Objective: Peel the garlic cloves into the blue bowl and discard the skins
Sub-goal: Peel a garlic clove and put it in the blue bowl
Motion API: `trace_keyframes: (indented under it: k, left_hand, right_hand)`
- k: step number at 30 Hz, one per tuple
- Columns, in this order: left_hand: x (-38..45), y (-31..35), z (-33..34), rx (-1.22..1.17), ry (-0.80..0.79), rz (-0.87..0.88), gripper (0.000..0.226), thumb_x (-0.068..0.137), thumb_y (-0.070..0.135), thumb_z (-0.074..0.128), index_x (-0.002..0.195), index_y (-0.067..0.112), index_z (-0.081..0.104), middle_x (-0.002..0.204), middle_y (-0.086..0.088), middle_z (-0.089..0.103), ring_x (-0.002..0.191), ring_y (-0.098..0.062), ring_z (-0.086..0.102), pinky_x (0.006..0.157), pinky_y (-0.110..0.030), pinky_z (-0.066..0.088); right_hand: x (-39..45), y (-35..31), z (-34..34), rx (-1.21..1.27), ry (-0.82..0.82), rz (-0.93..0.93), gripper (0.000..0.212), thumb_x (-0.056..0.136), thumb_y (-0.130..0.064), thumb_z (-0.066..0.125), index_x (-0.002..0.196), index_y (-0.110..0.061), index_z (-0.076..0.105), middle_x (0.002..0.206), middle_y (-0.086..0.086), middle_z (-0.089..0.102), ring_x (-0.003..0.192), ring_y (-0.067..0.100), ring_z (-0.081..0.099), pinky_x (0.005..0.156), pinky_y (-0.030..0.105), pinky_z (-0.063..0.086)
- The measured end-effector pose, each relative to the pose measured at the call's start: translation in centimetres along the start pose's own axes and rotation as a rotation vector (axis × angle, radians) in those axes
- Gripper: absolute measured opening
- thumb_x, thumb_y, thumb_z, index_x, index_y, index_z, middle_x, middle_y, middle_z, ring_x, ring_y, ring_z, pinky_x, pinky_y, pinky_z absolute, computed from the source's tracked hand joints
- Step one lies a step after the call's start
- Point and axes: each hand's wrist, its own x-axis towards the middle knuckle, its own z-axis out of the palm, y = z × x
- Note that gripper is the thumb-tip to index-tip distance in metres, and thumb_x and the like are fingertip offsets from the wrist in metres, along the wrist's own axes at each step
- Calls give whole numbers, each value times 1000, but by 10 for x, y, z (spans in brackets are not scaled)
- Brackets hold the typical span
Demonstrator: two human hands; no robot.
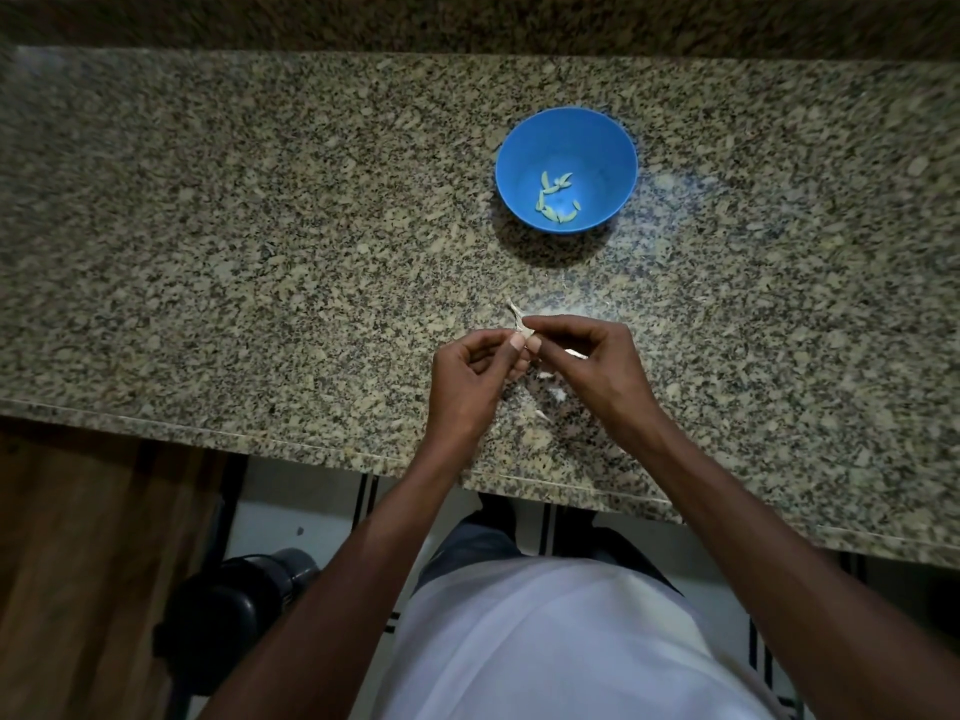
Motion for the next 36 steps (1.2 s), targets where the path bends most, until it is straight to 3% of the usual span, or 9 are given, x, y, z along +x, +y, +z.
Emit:
trace_keyframes:
  k: [3,7,13,20,26,28,31,34,36]
  left_hand:
    - [-3,-1,6,-76,45,-28,20,95,15,74,112,3,74,97,-11,78,92,-21,76,80,-26,60]
    - [-5,0,10,-107,88,-48,19,95,14,74,111,3,74,97,-9,79,92,-20,77,82,-27,61]
    - [-2,4,2,-34,79,-31,18,91,16,79,106,5,77,92,-7,79,88,-20,77,76,-26,62]
    - [10,-9,-28,154,153,-29,24,82,14,86,103,5,78,95,0,79,84,-7,76,72,-18,59]
    - [18,-19,-38,232,135,-4,22,89,12,79,110,6,77,96,8,76,86,-1,75,80,-24,62]
    - [22,-23,-41,276,139,2,21,92,12,76,113,10,77,99,8,75,90,-6,75,83,-28,63]
    - [25,-27,-44,384,143,60,21,93,12,75,114,12,78,105,3,77,94,-2,72,84,-23,61]
    - [26,-26,-50,471,155,108,17,91,12,77,108,13,81,100,4,78,90,0,72,82,-23,62]
    - [29,-25,-55,505,161,107,15,90,12,78,103,17,82,94,6,78,86,-4,73,80,-29,64]
  right_hand:
    - [-4,3,8,86,34,26,23,94,-13,77,116,-9,79,112,1,79,108,16,74,95,39,61]
    - [-7,2,13,191,76,85,18,95,-10,75,113,-7,77,105,7,80,100,22,76,85,32,62]
    - [-5,-2,0,230,83,164,21,93,-11,77,112,-2,74,102,14,79,98,30,77,81,38,64]
    - [29,9,-60,-220,250,167,8,90,-13,80,98,-14,80,89,5,80,84,22,78,81,40,65]
    - [40,2,-77,-556,265,81,21,94,-10,69,112,-11,81,108,6,79,95,15,74,92,34,61]
    - [27,-2,-68,-630,262,37,19,97,-8,65,110,-4,79,102,8,79,87,17,74,84,33,61]
    - [-2,7,-40,-712,181,-27,22,97,2,56,81,0,71,80,16,72,66,26,66,63,38,59]
    - [-24,19,1,-814,125,-67,14,101,3,56,100,3,70,104,13,56,89,19,49,71,8,41]
    - [-29,24,26,-811,74,-92,15,101,4,55,109,3,67,110,8,49,95,18,48,74,8,44]
